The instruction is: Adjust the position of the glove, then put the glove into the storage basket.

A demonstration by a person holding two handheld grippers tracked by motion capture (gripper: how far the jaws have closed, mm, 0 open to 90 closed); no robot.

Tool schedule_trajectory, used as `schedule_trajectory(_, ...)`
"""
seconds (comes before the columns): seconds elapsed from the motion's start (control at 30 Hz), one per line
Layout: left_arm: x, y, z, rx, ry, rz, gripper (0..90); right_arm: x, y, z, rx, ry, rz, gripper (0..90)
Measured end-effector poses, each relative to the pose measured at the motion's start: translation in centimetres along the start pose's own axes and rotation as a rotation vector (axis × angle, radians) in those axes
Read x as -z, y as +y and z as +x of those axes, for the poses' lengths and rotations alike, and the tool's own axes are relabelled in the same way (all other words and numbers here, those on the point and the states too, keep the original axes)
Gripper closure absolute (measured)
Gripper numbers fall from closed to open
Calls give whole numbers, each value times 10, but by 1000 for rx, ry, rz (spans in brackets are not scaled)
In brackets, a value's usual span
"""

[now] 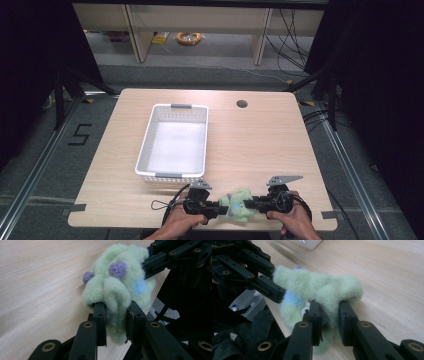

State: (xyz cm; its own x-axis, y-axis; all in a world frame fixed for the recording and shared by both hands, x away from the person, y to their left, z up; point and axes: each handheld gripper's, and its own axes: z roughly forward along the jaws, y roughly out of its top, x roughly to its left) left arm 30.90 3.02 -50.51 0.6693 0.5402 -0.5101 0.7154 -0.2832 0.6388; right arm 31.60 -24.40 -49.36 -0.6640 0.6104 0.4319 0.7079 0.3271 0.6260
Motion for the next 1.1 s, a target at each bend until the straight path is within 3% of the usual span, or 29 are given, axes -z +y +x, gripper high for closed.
schedule_trajectory(0.17, 5, 2, 1, -3, -12, -2, 724, 0, 1, 0, 18, 11, -25, 759)
schedule_trajectory(0.23, 6, 2, 0, 2, 7, -3, 724, 0, 1, 2, 14, 20, -26, 759)
schedule_trajectory(0.27, 7, 2, 0, -1, 2, 1, 724, 0, 1, 2, 26, 10, -32, 760)
schedule_trajectory(0.37, 9, 3, 0, -7, -23, -10, 724, 2, 2, 6, 4, 27, -22, 760)
schedule_trajectory(0.4, 10, 4, 0, -8, -26, -8, 724, 3, 3, 5, 26, 24, -41, 761)
schedule_trajectory(0.47, 13, 5, -2, -9, -23, -17, 724, 5, 5, 7, 22, 33, -55, 762)
schedule_trajectory(0.5, 14, 6, -3, -14, -15, -25, 724, 8, 6, 11, -6, 41, -45, 762)
schedule_trajectory(0.53, 16, 7, -4, -13, -5, -27, 724, 8, 8, 10, 29, 40, -62, 763)
schedule_trajectory(0.6, 20, 10, -4, -27, -32, -35, 724, 10, 12, 13, 36, 26, -58, 762)
schedule_trajectory(0.63, 22, 11, -5, -22, -17, -47, 724, 10, 14, 15, 40, 32, -65, 763)
schedule_trajectory(0.7, 25, 12, -4, -25, -28, -48, 723, 11, 17, 17, 34, 39, -66, 763)
schedule_trajectory(0.73, 27, 13, -4, -21, -34, -47, 723, 12, 19, 16, 58, 29, -75, 762)
schedule_trajectory(0.77, 30, 14, -4, -26, -13, -48, 723, 12, 21, 17, 54, 28, -75, 763)
schedule_trajectory(0.9, 37, 19, -3, -20, -26, -60, 723, 11, 30, 24, 42, 28, -65, 763)
schedule_trajectory(0.93, 39, 20, -2, -24, -27, -60, 723, 11, 32, 25, 44, 26, -65, 763)
schedule_trajectory(0.97, 41, 21, -2, -18, -17, -65, 723, 12, 35, 24, 72, -4, -65, 763)
schedule_trajectory(1.0, 45, 22, -1, -23, -24, -65, 723, 11, 38, 28, 54, 19, -61, 763)
schedule_trajectory(1.1, 56, 29, -2, -34, -18, -77, 722, 13, 49, 33, 80, 20, -63, 763)
